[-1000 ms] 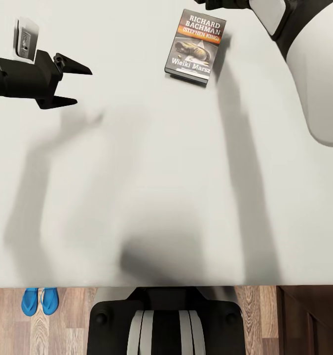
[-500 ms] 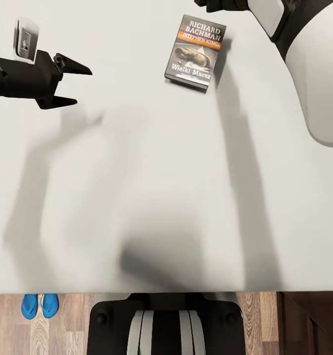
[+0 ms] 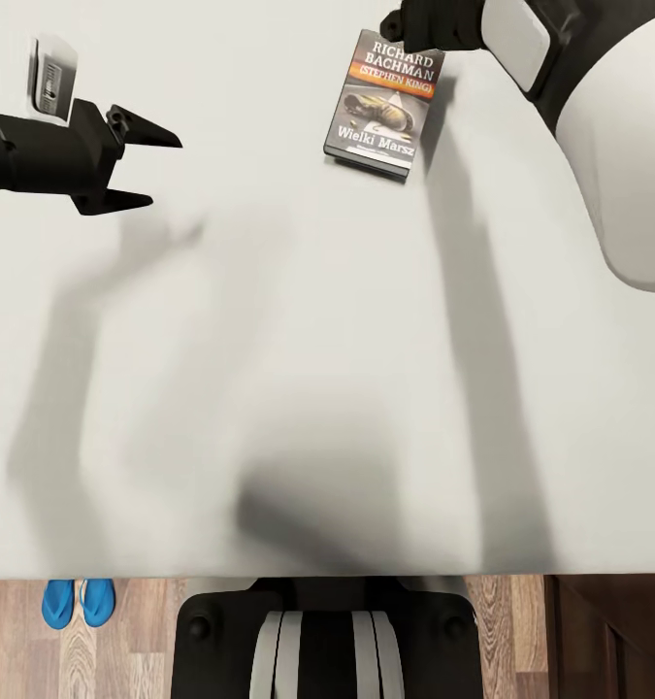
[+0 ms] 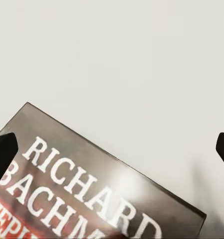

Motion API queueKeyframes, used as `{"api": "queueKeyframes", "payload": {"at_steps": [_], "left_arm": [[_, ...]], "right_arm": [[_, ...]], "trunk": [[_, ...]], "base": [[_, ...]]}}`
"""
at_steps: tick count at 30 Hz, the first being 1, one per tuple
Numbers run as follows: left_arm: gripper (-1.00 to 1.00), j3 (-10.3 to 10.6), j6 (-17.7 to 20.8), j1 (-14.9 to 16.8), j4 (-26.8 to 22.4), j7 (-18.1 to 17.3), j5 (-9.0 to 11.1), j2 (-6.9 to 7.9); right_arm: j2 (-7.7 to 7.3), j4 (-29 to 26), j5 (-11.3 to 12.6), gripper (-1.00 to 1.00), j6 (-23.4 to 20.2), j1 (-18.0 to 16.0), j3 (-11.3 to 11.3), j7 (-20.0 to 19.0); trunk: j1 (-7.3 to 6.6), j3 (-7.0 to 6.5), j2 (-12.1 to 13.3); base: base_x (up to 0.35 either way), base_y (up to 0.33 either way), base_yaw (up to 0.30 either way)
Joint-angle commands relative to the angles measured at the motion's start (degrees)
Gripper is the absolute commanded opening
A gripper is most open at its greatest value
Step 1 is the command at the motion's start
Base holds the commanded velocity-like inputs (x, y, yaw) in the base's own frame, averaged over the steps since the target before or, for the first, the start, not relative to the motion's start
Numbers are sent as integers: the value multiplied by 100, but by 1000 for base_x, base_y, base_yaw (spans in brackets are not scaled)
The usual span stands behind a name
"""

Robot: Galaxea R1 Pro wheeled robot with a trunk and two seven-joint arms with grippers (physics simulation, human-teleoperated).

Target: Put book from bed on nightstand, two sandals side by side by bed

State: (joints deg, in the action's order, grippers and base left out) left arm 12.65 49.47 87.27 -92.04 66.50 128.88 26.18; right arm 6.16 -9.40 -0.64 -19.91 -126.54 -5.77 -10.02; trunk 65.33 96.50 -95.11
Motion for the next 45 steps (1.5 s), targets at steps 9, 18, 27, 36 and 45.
{"api": "queueKeyframes", "payload": {"at_steps": [9, 18, 27, 36, 45], "left_arm": [[100, 9, 10, 1, -4, 56, 49, 8], [100, 10, 10, -17, -4, 56, 49, 9], [100, 10, 10, -25, -4, 56, 49, 10], [100, 10, 10, -25, -5, 56, 49, 10], [100, 10, 10, -25, -5, 56, 49, 10]], "right_arm": [[-24, 15, 18, 100, -6, 46, -10, -167], [-32, 13, 17, 100, -4, 50, -10, -550], [-42, 11, 7, 100, -5, 53, -18, -860], [-49, 16, -3, 100, -12, 91, -24, -944], [-45, 14, -6, 100, -22, 114, -47, -978]], "trunk": [[0, 2, -1], [0, 2, -1], [0, 2, -1], [0, 2, -1], [0, 2, -1]], "base": [[0, 0, 0], [0, 0, 0], [0, 0, 0], [0, 0, 0], [0, 0, 0]]}}
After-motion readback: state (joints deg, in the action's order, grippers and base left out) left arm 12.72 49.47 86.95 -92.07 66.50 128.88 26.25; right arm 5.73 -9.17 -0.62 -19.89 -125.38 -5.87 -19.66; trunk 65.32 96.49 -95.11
